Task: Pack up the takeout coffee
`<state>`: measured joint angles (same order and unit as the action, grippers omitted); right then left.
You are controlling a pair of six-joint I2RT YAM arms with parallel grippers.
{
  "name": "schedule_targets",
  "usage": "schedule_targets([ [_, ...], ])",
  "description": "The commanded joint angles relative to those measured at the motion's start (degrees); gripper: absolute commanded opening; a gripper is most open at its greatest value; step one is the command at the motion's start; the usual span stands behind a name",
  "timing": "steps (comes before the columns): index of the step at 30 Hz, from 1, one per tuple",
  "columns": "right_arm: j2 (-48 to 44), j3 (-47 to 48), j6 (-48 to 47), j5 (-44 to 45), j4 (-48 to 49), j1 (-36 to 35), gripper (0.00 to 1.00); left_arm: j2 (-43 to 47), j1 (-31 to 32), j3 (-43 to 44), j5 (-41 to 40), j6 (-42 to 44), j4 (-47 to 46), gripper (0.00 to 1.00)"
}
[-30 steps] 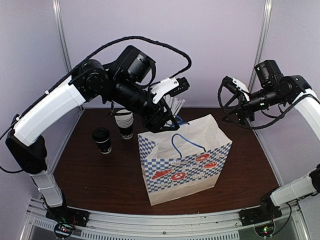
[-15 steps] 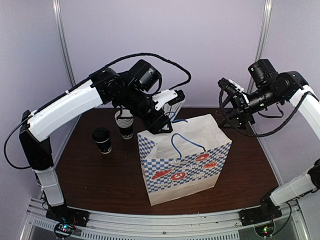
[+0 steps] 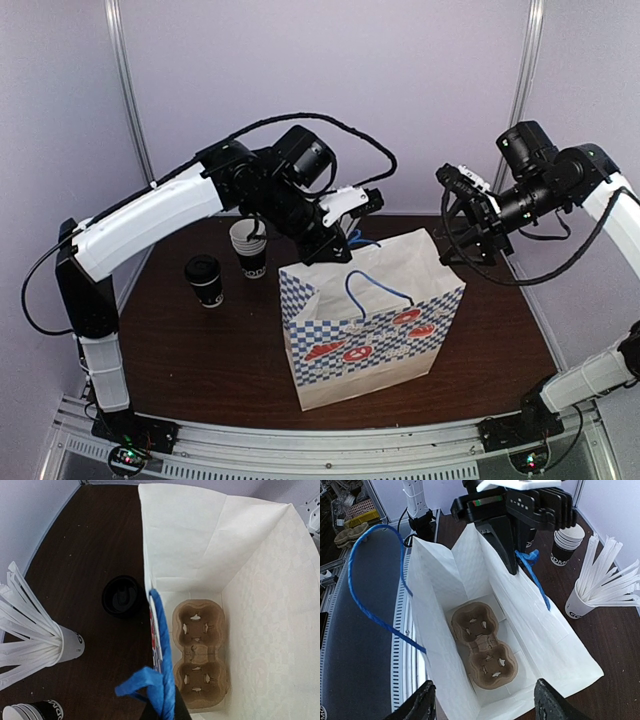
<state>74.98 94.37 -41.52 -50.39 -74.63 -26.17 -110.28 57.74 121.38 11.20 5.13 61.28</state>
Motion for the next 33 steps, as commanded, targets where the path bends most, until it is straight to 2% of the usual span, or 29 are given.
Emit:
schedule_targets([
  [1,-1.23,-0.05,2.38,2.95,1.73,2.58,0.66,0.80,2.94,2.03,-2.07,6.91,-2.04,0.04],
  [9,-2.94,-2.43,-4.16,-9.54,-3.67,17.85,0.70,2.99,11.63,1.13,-6.25,11.92,-2.10,0.02],
  [13,-3.06,-5.26,-3.12,-10.52,-1.78,23.14,0.70,4.63,15.73,-0.95,-6.66,12.16,-2.37,0.01],
  [18,-2.02,-7.55,-2.67,-11.12,-0.46,24.27,0.70,7.77,20.34,-5.22,-8.53,11.54,-4.18,0.01],
  [22,-1.48,-8.35,-1.92,-11.69,1.03,24.31,0.70,10.39,23.16,-8.44,-5.12,10.89,-4.47,0.02],
  [28,-0.58,-9.30,-1.03,-13.00,2.46,24.33,0.70,13.47,24.52,-13.45,-0.26,7.72,-5.52,0.02],
  [33,0.17,-9.46,-0.76,-13.76,2.89,24.33,0.70,15.05,24.60,-16.06,-2.90,7.31,-8.32,0.02],
])
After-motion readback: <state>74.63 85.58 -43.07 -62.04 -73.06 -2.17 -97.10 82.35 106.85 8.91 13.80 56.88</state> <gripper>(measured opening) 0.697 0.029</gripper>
